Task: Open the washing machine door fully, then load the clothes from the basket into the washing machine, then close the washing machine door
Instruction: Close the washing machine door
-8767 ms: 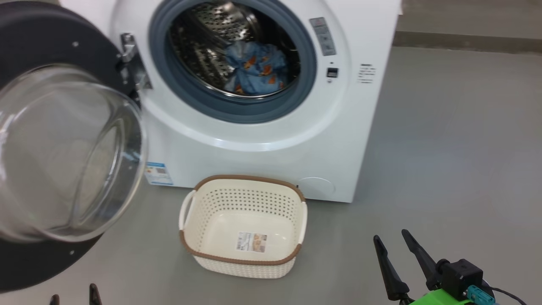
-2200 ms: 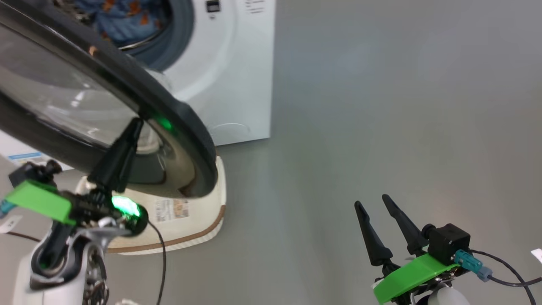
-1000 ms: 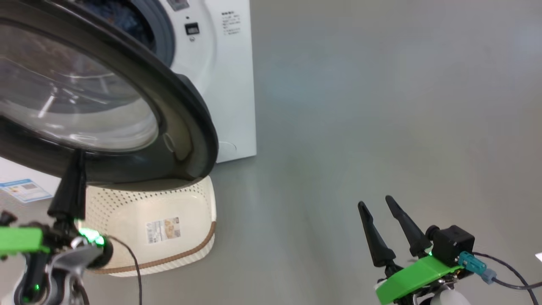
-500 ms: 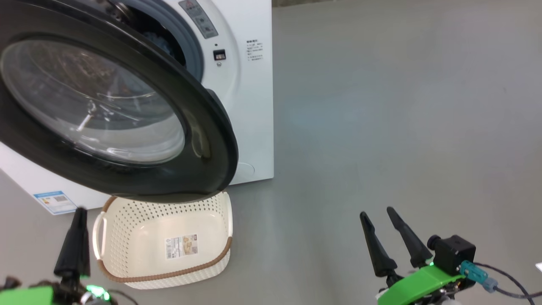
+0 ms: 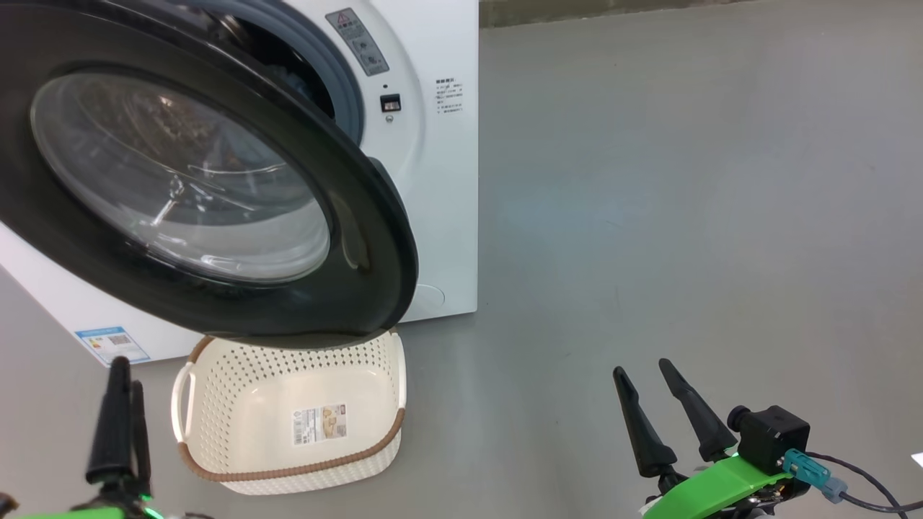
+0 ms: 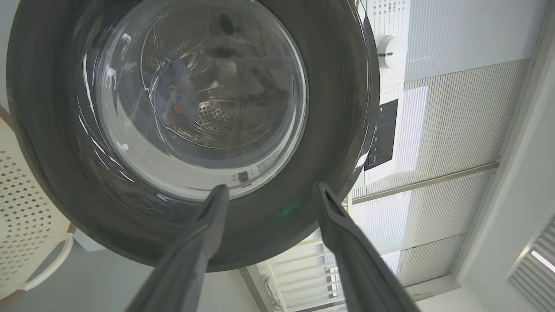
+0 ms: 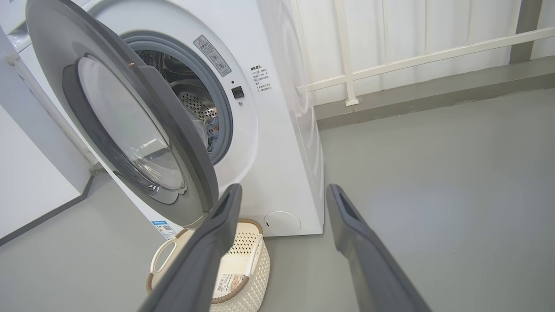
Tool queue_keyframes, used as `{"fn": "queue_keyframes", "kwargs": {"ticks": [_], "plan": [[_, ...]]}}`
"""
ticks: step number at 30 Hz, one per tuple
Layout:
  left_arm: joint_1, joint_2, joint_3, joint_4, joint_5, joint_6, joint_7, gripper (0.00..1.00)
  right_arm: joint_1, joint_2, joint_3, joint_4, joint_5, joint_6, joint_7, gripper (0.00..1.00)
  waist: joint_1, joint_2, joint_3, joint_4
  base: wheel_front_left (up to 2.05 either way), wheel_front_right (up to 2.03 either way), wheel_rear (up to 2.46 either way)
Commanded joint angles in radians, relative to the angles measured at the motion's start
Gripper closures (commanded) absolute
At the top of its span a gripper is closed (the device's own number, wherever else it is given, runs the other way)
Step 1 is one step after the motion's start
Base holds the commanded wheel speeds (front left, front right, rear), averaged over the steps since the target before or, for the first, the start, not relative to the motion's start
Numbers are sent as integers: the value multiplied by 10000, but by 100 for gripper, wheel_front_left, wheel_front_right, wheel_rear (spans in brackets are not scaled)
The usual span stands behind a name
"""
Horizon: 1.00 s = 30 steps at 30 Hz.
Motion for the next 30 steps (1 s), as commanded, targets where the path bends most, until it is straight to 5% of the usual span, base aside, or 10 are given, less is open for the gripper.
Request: {"fn": "queue_keyframes", "kwargs": {"ticks": [1, 14, 24, 30], "plan": [[-13, 254, 168, -346, 476, -105, -219, 0, -54, 39, 263, -254, -52, 16, -120, 0, 0, 0, -27, -5, 0, 0, 0], [230, 1959, -1789, 712, 5926, -105, -3514, 0, 21, 39, 235, -258, -119, 16, -120, 0, 0, 0, -156, 15, 0, 0, 0], [584, 1132, -549, 518, 10800, -105, -3544, 0, 54, 39, 176, -314, -142, 16, -120, 0, 0, 0, -129, 37, 0, 0, 0], [962, 740, -397, 560, 12480, -105, -3545, 0, 76, 39, 166, -314, -166, 16, -120, 0, 0, 0, -153, 12, 0, 0, 0]]}}
